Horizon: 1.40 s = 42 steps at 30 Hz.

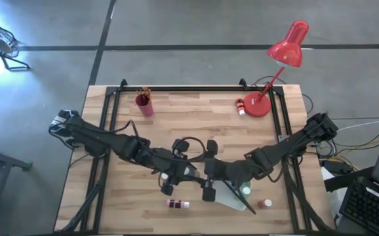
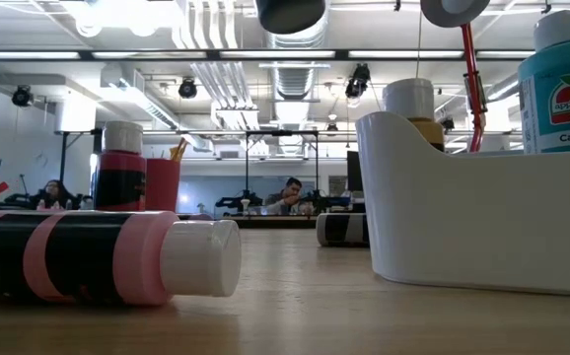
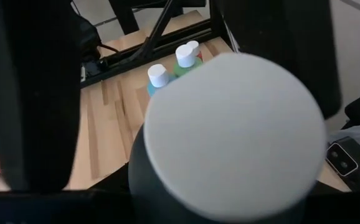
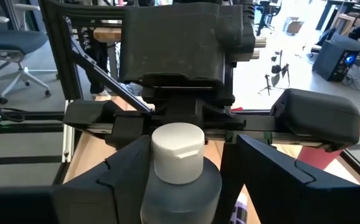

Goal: Pick & Place Paint Supplies
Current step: Put the black paint bottle into the white bin

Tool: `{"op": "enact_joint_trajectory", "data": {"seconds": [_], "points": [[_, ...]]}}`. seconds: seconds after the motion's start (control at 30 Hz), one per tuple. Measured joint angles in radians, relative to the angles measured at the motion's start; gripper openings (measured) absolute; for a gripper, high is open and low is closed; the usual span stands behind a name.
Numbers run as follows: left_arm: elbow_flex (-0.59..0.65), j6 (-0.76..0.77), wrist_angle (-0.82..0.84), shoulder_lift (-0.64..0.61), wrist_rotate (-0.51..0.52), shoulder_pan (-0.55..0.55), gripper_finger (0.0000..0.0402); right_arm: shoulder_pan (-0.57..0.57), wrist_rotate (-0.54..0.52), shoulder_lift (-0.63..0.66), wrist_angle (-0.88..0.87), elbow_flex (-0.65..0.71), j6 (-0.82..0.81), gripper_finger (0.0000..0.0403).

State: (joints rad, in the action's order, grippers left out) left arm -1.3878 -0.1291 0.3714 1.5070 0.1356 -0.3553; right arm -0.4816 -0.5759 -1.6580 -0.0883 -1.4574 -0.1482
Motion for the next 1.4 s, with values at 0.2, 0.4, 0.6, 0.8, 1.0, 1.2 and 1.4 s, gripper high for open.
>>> {"op": "enact_joint_trajectory", "data": {"seconds": [0.2, 0.4, 0.6, 0.8, 1.0, 1.2, 1.4], "points": [[0.001, 0.0, 0.004, 0.001, 0.003, 0.002, 0.0179, 0.011, 0.003, -0.009, 0.004, -0.004, -0.001, 0.0222], [0.001, -0.002, -0.007, 0.004, 0.007, 0.007, 0.0179, 0.024, 0.03, -0.011, 0.013, -0.009, -0.003, 0.0241], [0.001, 0.0, -0.006, 0.004, 0.004, 0.008, 0.0179, 0.033, 0.058, -0.011, 0.004, -0.009, -0.004, 0.0257], [0.001, 0.003, -0.001, 0.005, 0.004, 0.009, 0.0179, 0.034, 0.057, -0.011, -0.027, -0.009, -0.005, 0.0241], [0.001, 0.009, 0.011, 0.005, 0.004, 0.009, 0.0179, 0.034, 0.056, -0.011, -0.048, -0.009, -0.005, 0.024], [0.002, 0.01, 0.022, 0.005, 0.004, 0.008, 0.0179, 0.034, 0.057, -0.011, -0.06, -0.01, -0.005, 0.0267], [0.002, 0.015, 0.023, 0.005, 0.005, 0.008, 0.0179, 0.033, 0.058, -0.011, -0.076, -0.01, -0.005, 0.0281]]}}
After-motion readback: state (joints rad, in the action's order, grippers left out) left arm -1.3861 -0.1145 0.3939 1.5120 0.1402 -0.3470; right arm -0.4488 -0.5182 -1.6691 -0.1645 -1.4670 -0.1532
